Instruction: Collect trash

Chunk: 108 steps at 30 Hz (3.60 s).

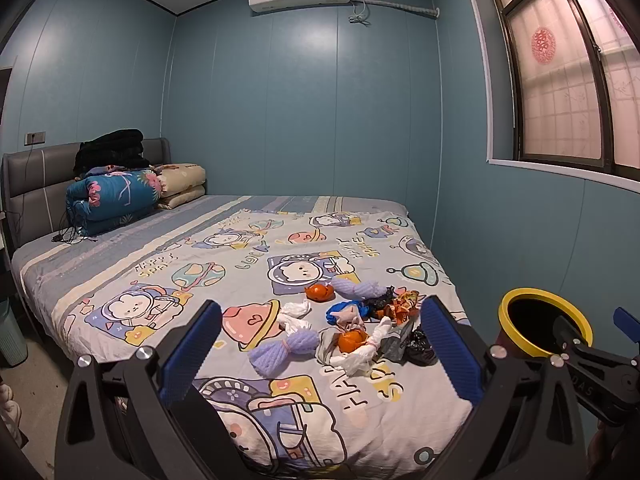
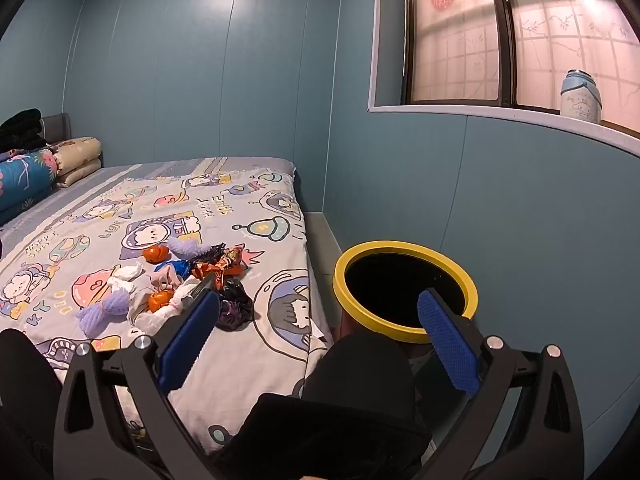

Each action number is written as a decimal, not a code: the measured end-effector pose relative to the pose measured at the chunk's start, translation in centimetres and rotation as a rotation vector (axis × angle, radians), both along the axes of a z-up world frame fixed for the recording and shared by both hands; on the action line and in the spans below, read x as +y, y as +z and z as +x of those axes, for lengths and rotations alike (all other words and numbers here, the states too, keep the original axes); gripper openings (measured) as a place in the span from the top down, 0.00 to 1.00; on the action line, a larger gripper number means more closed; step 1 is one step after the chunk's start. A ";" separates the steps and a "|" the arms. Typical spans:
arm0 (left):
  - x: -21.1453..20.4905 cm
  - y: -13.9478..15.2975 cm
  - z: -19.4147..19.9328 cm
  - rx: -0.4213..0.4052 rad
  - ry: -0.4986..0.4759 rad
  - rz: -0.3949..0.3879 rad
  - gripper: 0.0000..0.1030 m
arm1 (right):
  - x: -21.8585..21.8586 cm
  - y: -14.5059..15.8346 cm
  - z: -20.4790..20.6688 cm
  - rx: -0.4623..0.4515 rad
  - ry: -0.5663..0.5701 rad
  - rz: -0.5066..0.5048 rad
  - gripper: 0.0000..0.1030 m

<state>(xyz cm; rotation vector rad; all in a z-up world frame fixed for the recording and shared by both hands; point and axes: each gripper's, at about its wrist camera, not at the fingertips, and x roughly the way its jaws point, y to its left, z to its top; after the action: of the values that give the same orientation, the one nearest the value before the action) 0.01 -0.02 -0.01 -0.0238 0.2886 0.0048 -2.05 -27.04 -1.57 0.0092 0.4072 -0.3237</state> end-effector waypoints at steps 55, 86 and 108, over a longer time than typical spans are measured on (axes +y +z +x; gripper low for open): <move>4.2 -2.4 6.5 0.251 -0.031 -0.101 0.07 | -3.4 -2.9 7.4 0.170 0.126 0.145 0.08; 7.0 -17.4 29.2 0.761 -0.116 0.021 0.07 | 1.7 -14.7 27.5 0.661 0.684 0.022 0.08; 5.2 -19.8 30.1 0.710 -0.194 0.035 0.61 | 1.6 -16.0 29.5 0.650 0.639 0.128 0.42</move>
<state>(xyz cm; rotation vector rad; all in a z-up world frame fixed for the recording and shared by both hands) 30.07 5.19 -19.83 0.0428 0.9995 -0.1777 27.44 -25.44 -17.55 -0.1020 1.0417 0.3487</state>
